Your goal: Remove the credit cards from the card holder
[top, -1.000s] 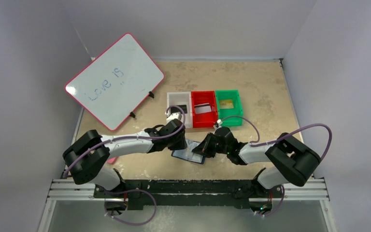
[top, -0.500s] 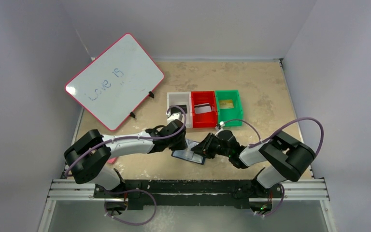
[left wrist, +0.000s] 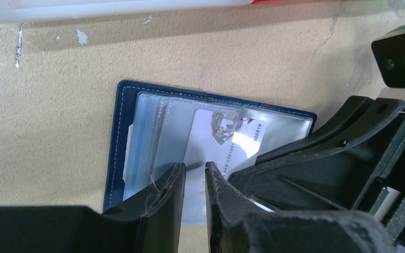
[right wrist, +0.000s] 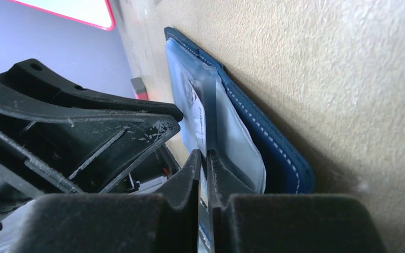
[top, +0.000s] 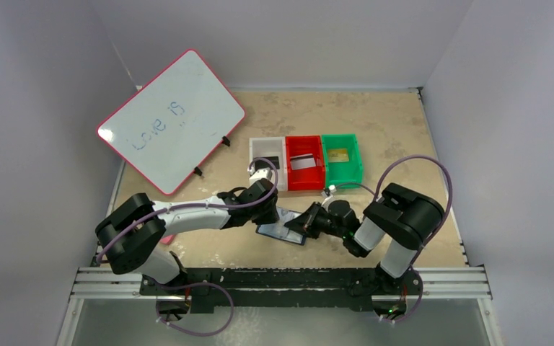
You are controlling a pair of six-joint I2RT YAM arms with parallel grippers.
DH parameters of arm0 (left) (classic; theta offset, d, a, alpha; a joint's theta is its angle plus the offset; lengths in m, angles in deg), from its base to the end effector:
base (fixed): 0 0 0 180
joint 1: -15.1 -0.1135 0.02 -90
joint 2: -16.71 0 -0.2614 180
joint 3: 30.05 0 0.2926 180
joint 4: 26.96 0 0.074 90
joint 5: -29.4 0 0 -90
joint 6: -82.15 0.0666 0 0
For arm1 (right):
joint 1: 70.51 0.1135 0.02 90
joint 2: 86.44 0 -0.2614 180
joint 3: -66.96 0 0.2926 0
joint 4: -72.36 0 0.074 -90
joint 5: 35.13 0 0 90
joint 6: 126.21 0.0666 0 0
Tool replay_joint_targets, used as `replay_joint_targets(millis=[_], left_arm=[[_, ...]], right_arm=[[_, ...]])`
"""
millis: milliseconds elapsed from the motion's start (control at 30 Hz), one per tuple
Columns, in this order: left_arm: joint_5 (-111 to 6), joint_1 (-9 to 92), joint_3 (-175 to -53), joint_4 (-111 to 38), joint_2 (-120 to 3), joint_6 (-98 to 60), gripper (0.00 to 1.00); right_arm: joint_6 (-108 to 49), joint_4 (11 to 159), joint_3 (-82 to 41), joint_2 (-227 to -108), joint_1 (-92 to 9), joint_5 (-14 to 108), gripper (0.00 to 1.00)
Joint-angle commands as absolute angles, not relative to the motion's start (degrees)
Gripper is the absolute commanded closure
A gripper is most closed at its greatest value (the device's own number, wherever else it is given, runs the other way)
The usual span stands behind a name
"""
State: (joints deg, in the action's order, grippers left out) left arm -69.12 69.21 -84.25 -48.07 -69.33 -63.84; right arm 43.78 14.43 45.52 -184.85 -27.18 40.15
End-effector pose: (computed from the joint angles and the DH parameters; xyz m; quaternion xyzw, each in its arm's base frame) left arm 0.2043 -0.2654 0.1083 -0.0391 0.9451 -0.2194 0.2392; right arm 0.1739 0.1873 0.0419 0.1834 0.7900 0.5562 0.1814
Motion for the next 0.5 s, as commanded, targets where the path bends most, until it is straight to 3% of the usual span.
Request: replay_joint_targets(millis=[0,467], left_arm=[[-70.29,69.7,-82.67,-51.6,-69.49,-63.97,0.79],[-71.2,69.77,-83.27,-52.56,-69.33,-63.7,0.8]], right_arm=[[45.66,5.78,48.28,-186.02,-27.45,40.02,0.97],[45.77,11.07,52.93,-180.19,-27.45,42.39,1.0]])
